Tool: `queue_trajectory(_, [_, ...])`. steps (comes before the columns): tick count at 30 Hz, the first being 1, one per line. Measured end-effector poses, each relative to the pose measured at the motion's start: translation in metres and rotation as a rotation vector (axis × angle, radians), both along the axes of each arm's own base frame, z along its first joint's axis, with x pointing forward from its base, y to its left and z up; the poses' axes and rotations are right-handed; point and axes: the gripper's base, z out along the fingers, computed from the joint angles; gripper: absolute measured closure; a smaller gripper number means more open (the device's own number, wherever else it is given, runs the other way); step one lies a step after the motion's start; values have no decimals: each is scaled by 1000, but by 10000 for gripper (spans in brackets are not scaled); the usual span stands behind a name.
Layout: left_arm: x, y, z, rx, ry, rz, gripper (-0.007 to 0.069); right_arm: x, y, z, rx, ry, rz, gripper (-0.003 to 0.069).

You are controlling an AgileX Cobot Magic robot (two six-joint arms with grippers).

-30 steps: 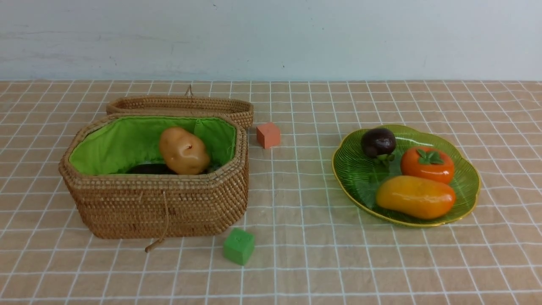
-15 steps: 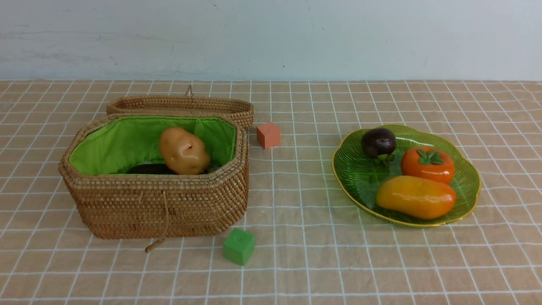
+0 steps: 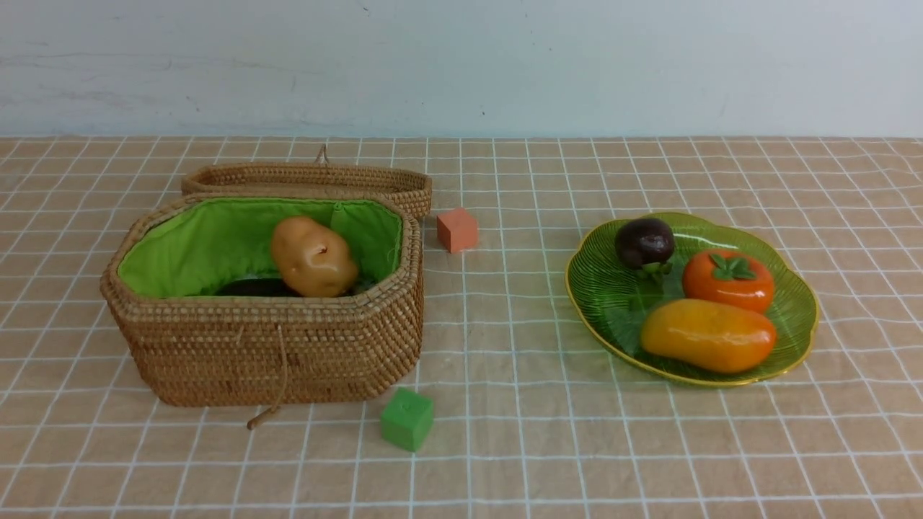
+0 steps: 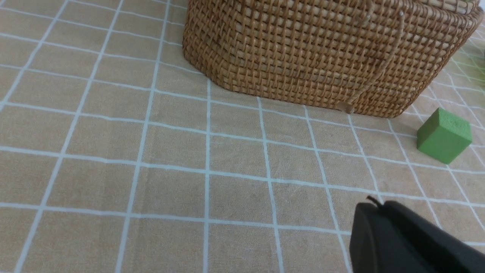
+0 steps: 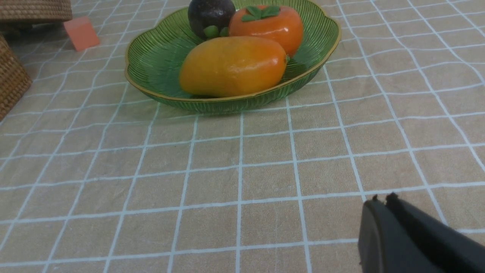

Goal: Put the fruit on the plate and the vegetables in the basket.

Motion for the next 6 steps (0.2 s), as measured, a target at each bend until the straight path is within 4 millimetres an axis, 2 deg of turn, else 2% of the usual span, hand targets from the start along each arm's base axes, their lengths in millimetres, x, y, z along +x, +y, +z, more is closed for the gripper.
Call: queue_trajectory(6, [0, 0, 0, 0, 0, 0, 620, 0, 0, 0, 0, 0, 0, 641])
